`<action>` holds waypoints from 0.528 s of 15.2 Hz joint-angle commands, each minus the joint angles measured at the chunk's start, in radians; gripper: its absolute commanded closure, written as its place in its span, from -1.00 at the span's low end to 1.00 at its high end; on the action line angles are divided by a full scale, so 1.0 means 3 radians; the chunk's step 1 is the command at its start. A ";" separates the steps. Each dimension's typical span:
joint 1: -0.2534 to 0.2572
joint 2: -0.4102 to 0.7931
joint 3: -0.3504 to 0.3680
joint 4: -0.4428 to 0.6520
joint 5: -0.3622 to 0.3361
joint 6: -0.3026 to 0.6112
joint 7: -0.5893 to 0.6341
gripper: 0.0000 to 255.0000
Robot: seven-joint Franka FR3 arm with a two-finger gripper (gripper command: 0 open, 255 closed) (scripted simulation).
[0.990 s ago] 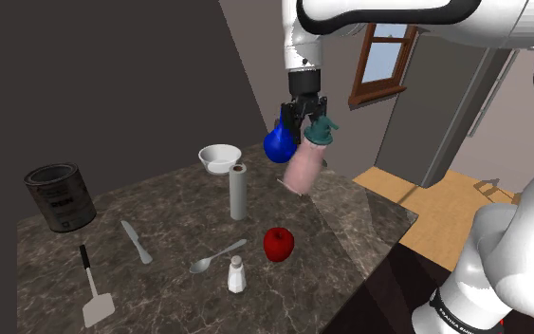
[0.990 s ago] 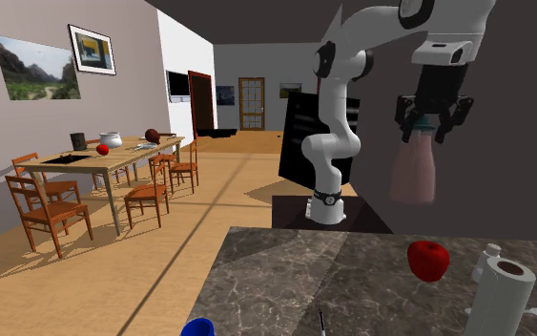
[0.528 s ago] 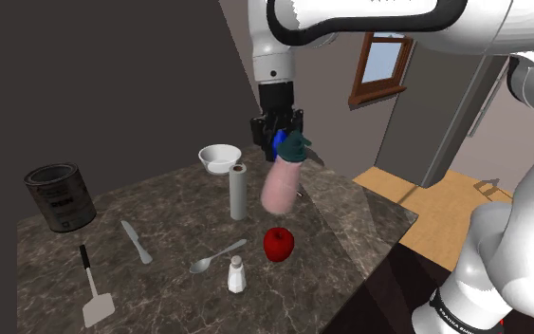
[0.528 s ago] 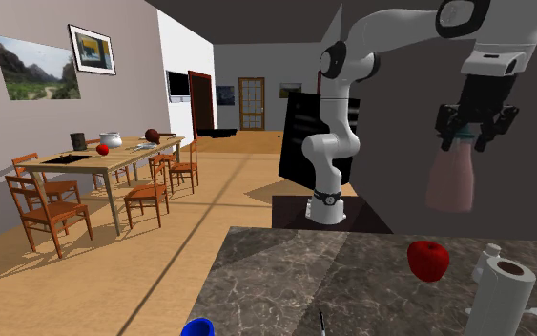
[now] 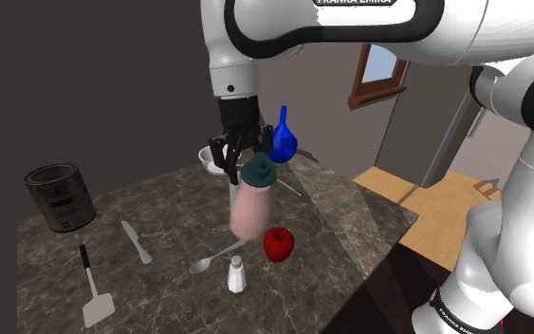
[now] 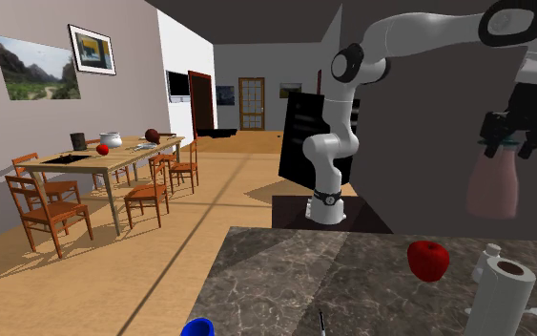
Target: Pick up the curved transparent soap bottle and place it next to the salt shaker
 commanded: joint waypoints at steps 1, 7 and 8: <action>0.0071 0.0138 0.0053 0.0144 0.0002 0.0010 0.0126 1.00; 0.0335 0.0696 0.0198 0.0792 -0.0040 -0.0031 0.0526 1.00; 0.0380 0.0797 0.0215 0.0920 -0.0051 -0.0051 0.0585 1.00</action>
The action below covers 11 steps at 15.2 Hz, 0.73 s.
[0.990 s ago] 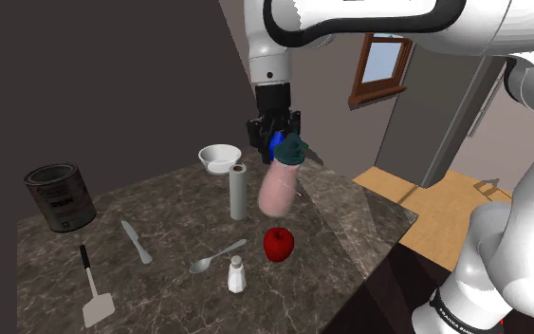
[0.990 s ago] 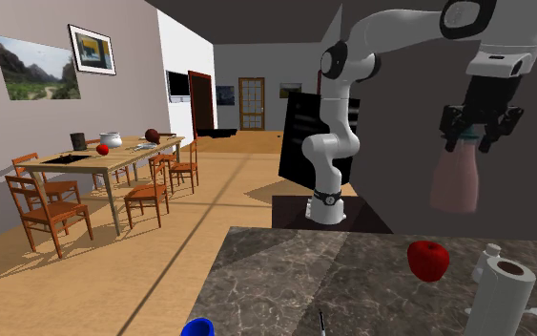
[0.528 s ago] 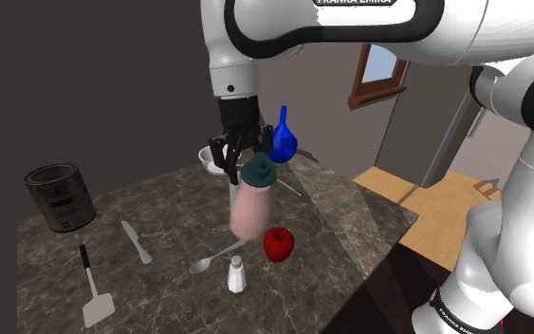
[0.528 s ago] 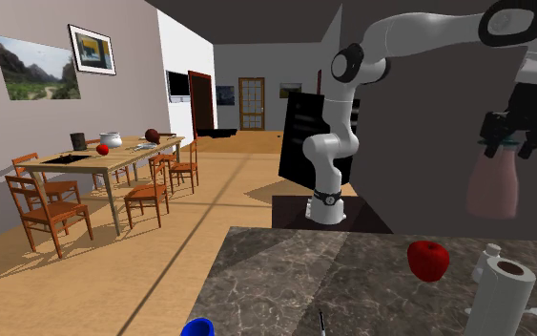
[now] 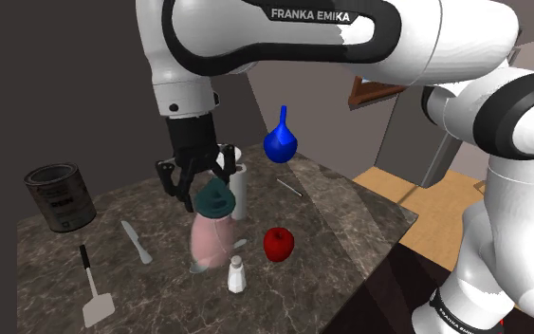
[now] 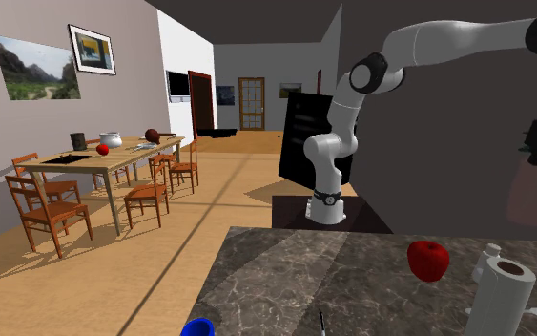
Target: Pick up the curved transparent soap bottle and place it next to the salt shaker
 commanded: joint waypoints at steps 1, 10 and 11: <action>0.0044 0.0060 0.0018 0.0013 -0.0005 0.0057 0.0056 1.00; 0.0034 0.0003 0.0012 -0.0474 0.0001 0.0484 -0.0002 1.00; 0.0033 0.0002 0.0011 -0.0521 0.0002 0.0529 -0.0008 1.00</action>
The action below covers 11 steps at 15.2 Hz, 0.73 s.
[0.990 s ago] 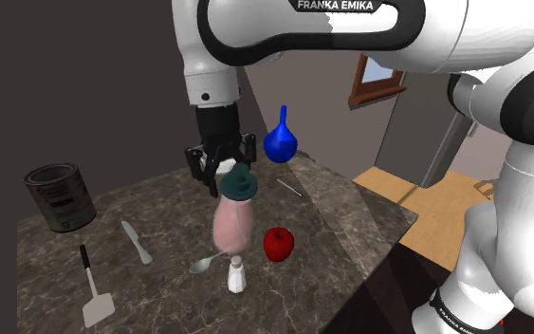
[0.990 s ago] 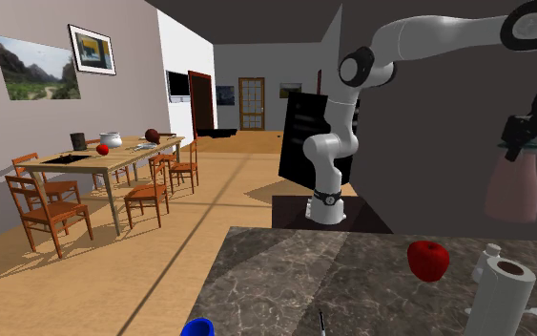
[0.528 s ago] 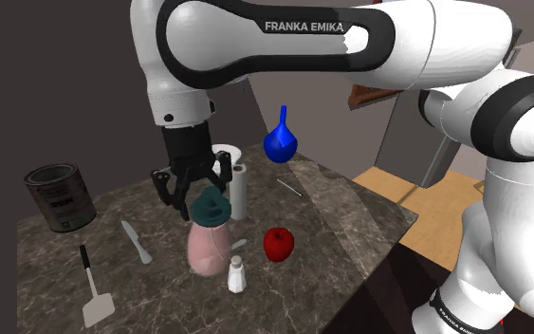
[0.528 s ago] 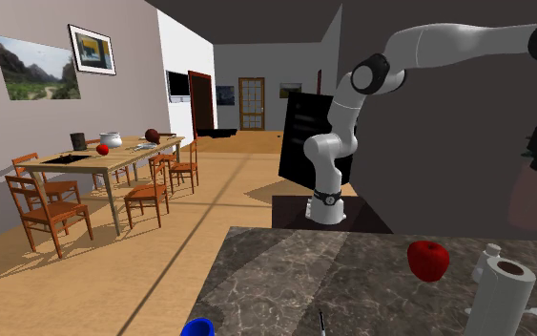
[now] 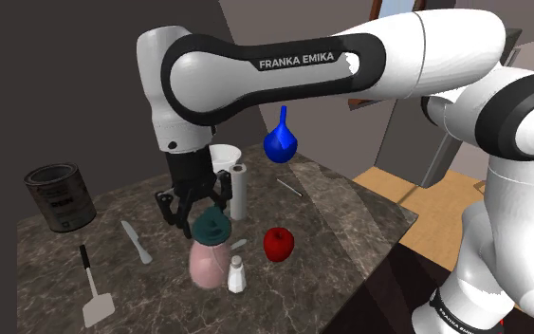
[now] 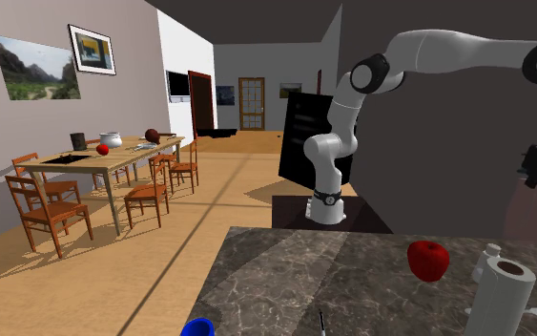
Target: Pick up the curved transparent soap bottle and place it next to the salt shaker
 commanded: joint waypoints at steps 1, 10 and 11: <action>-0.0002 0.0001 -0.0002 -0.0080 0.0000 0.0083 -0.0013 1.00; -0.0002 0.0035 -0.0007 -0.0433 0.0000 0.0467 -0.0059 1.00; -0.0002 0.0043 -0.0007 -0.0467 0.0000 0.0508 -0.0064 1.00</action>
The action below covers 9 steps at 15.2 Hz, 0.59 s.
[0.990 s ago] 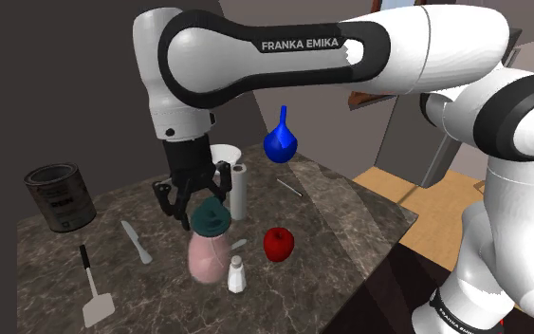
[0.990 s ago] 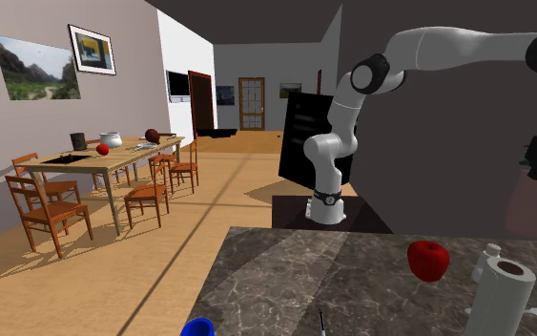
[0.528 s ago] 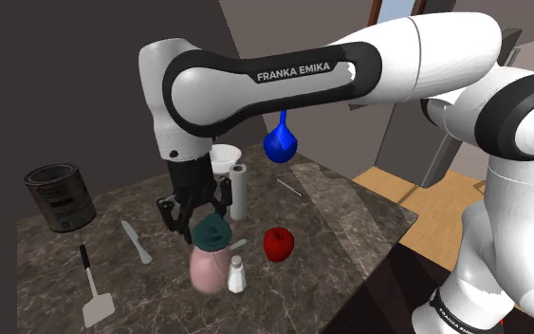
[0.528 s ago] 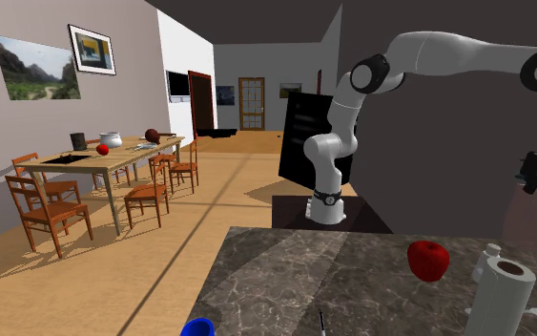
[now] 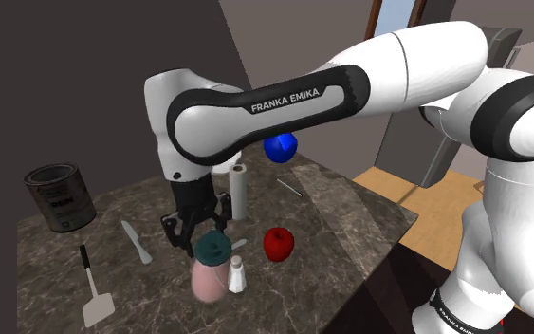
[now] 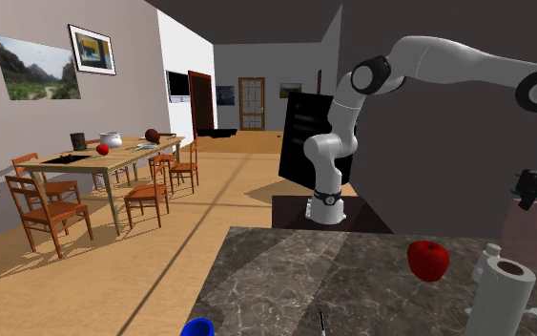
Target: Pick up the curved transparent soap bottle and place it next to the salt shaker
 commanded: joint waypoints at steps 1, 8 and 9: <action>0.0000 0.0004 -0.0001 -0.0084 0.0001 0.0091 -0.0010 1.00; 0.0004 0.0081 -0.0005 -0.0288 -0.0003 0.0369 -0.0040 1.00; 0.0005 0.0094 -0.0006 -0.0313 -0.0004 0.0408 -0.0044 1.00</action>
